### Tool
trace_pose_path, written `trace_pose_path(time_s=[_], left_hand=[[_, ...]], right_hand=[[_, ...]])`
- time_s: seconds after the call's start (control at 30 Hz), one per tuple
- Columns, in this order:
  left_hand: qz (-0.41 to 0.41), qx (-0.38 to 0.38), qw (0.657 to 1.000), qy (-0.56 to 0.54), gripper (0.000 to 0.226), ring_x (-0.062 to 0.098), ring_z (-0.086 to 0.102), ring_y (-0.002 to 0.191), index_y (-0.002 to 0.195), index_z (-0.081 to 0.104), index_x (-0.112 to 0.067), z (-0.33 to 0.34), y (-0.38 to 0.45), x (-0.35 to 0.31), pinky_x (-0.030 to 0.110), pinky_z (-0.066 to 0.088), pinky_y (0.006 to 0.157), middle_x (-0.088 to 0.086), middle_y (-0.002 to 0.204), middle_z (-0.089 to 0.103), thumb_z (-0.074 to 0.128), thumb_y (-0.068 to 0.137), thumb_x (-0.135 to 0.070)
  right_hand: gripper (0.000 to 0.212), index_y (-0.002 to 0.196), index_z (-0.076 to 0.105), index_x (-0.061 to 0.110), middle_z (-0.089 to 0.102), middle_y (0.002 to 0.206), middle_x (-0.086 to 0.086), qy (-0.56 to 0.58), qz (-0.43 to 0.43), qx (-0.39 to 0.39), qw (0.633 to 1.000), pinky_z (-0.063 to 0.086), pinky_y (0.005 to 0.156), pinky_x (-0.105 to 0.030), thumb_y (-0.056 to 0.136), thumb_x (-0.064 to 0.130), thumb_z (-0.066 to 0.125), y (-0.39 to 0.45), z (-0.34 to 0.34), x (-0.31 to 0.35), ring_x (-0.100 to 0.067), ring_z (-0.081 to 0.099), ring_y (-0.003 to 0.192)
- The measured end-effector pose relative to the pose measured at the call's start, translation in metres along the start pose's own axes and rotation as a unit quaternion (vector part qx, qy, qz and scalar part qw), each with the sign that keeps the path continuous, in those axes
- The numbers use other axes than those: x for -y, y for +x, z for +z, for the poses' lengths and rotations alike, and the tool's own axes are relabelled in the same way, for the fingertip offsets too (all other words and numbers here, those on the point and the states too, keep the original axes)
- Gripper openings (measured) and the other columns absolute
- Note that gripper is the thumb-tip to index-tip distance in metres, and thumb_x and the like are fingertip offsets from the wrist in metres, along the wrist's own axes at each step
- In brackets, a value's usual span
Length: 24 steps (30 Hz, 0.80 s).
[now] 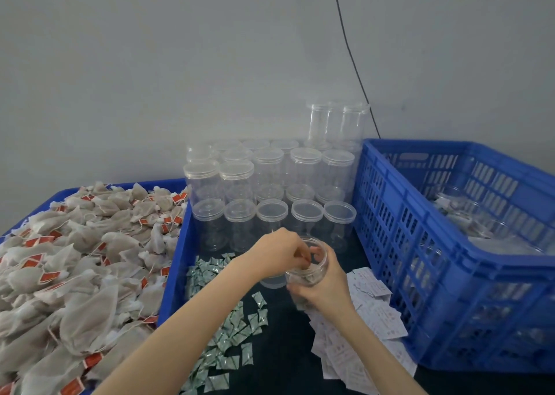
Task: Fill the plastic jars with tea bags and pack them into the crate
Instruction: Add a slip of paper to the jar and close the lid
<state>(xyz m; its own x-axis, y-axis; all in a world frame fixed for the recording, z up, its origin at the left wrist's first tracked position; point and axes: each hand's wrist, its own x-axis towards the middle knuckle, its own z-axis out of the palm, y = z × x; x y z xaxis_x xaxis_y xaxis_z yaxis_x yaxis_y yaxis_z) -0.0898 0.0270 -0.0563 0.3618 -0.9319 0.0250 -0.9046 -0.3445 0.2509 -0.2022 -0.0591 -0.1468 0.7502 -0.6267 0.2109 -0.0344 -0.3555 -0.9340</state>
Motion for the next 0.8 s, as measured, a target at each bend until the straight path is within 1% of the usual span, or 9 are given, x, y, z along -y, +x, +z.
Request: trace_pose_path(time_s=[0.07,0.17,0.2,0.27,0.33,0.43,0.5,0.63,0.8], left_hand=[[-0.003,-0.112,0.991,-0.073,0.014,0.007,0.060,0.082,0.095,0.073,-0.026,0.004,0.004,0.001,0.027,0.051,0.075,-0.010,0.092,0.069,0.061,0.089,-0.028],[-0.073,-0.268,0.938,-0.208,0.008,-0.001,0.057,0.074,0.090,0.071,-0.024,0.015,0.012,0.002,0.017,0.045,0.072,-0.015,0.082,0.065,0.063,0.088,-0.022],[-0.106,-0.264,0.928,-0.241,0.009,-0.002,0.057,0.073,0.089,0.070,-0.024,0.018,0.014,0.003,0.017,0.046,0.073,-0.014,0.082,0.066,0.062,0.088,-0.020],[-0.132,-0.161,0.949,-0.236,0.012,0.003,0.059,0.079,0.095,0.070,-0.020,0.030,0.021,0.005,0.019,0.046,0.077,-0.006,0.092,0.070,0.060,0.089,-0.018],[-0.112,-0.031,0.979,-0.168,0.018,0.009,0.061,0.086,0.102,0.071,-0.017,0.049,0.025,0.001,0.020,0.046,0.079,-0.001,0.102,0.071,0.059,0.089,-0.018],[-0.086,0.064,0.987,-0.117,0.025,0.016,0.062,0.101,0.112,0.068,-0.015,0.084,0.030,-0.013,0.029,0.050,0.088,0.002,0.114,0.068,0.060,0.090,-0.023],[-0.089,0.081,0.987,-0.111,0.034,0.017,0.059,0.109,0.121,0.063,-0.017,0.105,0.034,-0.024,0.033,0.049,0.092,0.001,0.122,0.064,0.061,0.090,-0.031],[-0.109,0.054,0.991,-0.063,0.045,0.019,0.055,0.108,0.123,0.059,-0.021,0.134,0.038,-0.040,0.033,0.047,0.083,0.000,0.119,0.056,0.061,0.085,-0.045],[-0.068,-0.043,0.995,-0.066,0.044,0.019,0.051,0.107,0.123,0.056,-0.019,0.149,0.041,-0.054,0.033,0.046,0.081,0.001,0.118,0.051,0.064,0.083,-0.036]], right_hand=[[0.083,0.118,0.046,0.047,0.058,0.118,0.016,0.024,0.015,-0.019,0.999,0.048,0.076,-0.008,0.055,0.016,0.092,0.004,-0.008,-0.001,0.008,0.061,0.098],[0.084,0.121,0.044,0.043,0.053,0.118,0.020,0.038,0.011,-0.069,0.997,0.042,0.067,0.001,0.058,0.012,0.092,0.010,-0.024,0.000,0.012,0.056,0.096],[0.085,0.123,0.044,0.041,0.053,0.119,0.021,0.033,0.004,-0.082,0.996,0.041,0.069,0.002,0.059,0.014,0.092,0.012,-0.029,0.000,0.013,0.053,0.098],[0.087,0.125,0.042,0.040,0.051,0.118,0.024,0.023,-0.009,-0.099,0.995,0.039,0.073,0.002,0.060,0.015,0.093,0.014,-0.041,0.001,0.020,0.050,0.098],[0.088,0.126,0.040,0.040,0.048,0.117,0.027,0.021,-0.015,-0.112,0.993,0.038,0.075,0.003,0.061,0.014,0.093,0.016,-0.052,0.002,0.026,0.047,0.097],[0.088,0.128,0.040,0.040,0.048,0.118,0.029,0.011,-0.020,-0.120,0.993,0.039,0.077,0.000,0.062,0.017,0.093,0.018,-0.065,0.003,0.023,0.047,0.100],[0.086,0.128,0.041,0.039,0.048,0.118,0.028,0.009,-0.024,-0.122,0.992,0.038,0.077,0.001,0.063,0.017,0.092,0.019,-0.071,0.003,0.022,0.046,0.102],[0.084,0.124,0.040,0.041,0.048,0.118,0.027,0.005,-0.024,-0.124,0.992,0.039,0.079,-0.001,0.063,0.016,0.092,0.019,-0.078,0.000,0.019,0.047,0.103],[0.086,0.129,0.042,0.035,0.049,0.118,0.027,0.005,-0.021,-0.121,0.992,0.039,0.079,0.000,0.062,0.014,0.093,0.018,-0.081,-0.006,0.020,0.048,0.103]])
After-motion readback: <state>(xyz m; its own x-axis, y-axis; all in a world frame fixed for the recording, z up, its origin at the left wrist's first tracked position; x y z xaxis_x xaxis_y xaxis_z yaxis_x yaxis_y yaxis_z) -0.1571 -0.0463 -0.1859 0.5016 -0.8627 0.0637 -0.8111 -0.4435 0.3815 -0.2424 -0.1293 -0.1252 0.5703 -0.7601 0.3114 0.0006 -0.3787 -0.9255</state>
